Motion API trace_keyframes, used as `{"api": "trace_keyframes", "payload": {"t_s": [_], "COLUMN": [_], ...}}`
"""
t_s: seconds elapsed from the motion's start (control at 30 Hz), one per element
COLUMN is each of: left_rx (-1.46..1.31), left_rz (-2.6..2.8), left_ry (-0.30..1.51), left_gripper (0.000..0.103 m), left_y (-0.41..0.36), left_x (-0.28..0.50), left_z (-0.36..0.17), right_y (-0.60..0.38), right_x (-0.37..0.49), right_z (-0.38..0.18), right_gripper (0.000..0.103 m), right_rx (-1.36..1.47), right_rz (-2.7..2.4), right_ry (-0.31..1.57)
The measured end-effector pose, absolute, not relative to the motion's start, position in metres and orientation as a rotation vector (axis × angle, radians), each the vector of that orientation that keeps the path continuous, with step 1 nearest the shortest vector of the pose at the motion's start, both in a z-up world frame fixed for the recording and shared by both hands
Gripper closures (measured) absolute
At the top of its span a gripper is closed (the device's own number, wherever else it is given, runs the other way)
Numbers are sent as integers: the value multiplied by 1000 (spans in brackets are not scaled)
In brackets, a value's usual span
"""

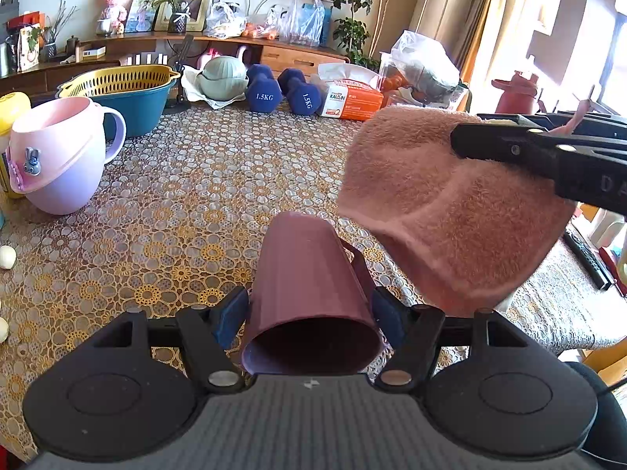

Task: Clean container
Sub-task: 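Wipe inside the cup again with the towel in the right gripper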

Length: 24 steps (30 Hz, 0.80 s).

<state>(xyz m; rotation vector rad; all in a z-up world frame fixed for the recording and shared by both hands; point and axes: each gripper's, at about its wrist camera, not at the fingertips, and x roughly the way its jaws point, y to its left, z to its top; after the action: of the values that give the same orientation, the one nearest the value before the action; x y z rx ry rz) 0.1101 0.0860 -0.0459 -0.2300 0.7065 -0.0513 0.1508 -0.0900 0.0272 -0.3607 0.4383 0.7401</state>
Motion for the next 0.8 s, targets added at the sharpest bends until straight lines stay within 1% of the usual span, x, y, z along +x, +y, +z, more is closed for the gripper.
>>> {"api": "trace_keyframes", "payload": {"t_s": [0.3,0.63,0.8], "left_rx": [-230,-238,-228], "left_rz": [-52,-57,-63], "left_ry": [707,697,692], "left_gripper": [34,34,34], "left_y": [86,88,88], "left_x": [110,110,108], "left_z": [-46,-47,-48], "right_y": [-44,-37,-35], "right_x": [122,161,177], "right_z": [5,-11,-20], "right_gripper": [78,76,76], "right_rx": [-454,-373,-352], "right_rz": [898,884,840], "right_ry": [480,611,631]}}
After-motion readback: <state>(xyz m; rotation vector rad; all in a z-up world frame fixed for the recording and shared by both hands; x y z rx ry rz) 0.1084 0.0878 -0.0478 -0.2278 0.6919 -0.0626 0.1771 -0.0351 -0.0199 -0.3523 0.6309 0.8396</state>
